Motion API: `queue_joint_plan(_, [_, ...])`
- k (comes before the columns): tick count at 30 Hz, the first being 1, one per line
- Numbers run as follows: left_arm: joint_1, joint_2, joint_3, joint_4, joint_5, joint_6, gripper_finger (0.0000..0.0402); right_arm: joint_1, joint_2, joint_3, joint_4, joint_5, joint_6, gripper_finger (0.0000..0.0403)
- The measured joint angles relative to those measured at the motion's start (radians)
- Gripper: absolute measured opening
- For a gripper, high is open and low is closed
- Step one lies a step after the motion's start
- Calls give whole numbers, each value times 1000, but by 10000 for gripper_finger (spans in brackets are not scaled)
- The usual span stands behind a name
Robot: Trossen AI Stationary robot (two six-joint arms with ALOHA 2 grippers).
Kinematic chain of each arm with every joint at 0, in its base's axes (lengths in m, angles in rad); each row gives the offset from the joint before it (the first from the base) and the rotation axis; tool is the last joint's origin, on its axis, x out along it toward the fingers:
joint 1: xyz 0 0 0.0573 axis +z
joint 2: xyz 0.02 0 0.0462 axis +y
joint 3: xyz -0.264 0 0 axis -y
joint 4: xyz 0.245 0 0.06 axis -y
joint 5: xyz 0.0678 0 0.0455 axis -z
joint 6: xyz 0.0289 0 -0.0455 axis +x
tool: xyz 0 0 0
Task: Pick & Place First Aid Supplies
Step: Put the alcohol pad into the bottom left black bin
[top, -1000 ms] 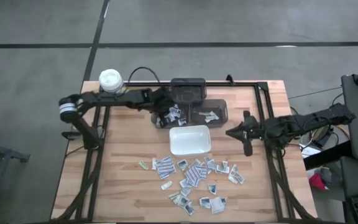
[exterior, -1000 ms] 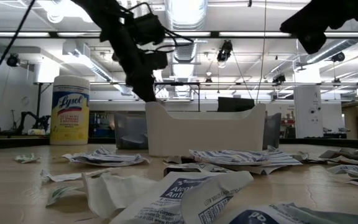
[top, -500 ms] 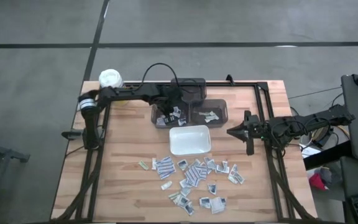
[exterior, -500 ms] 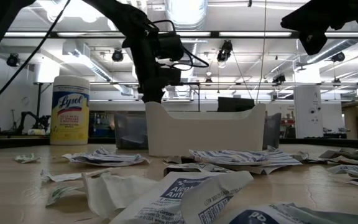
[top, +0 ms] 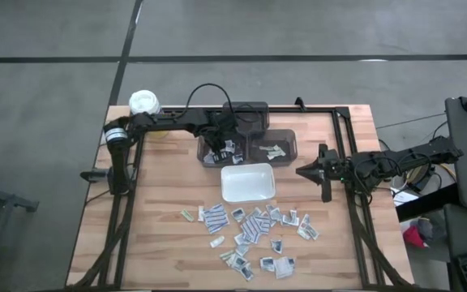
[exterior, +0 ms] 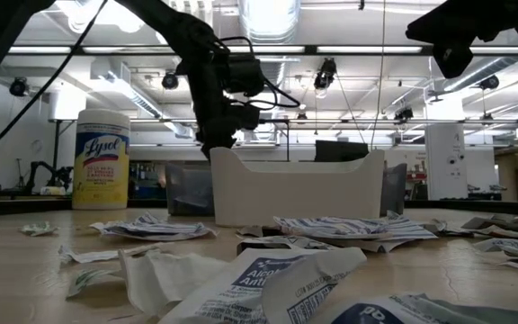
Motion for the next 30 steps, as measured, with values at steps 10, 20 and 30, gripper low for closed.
queue_joint_plan(10, [0, -2, 4, -19, -46, -22, 129, 0, 0, 2, 0, 0, 0, 31])
queue_joint_plan(20, [-4, -11, 192, -468, -54, -88, 194, 0, 0, 2, 0, 0, 0, 31])
queue_joint_plan(30, [-74, -174, 164, -527, -46, -228, 193, 0, 0, 3, -2, 0, 68, 31])
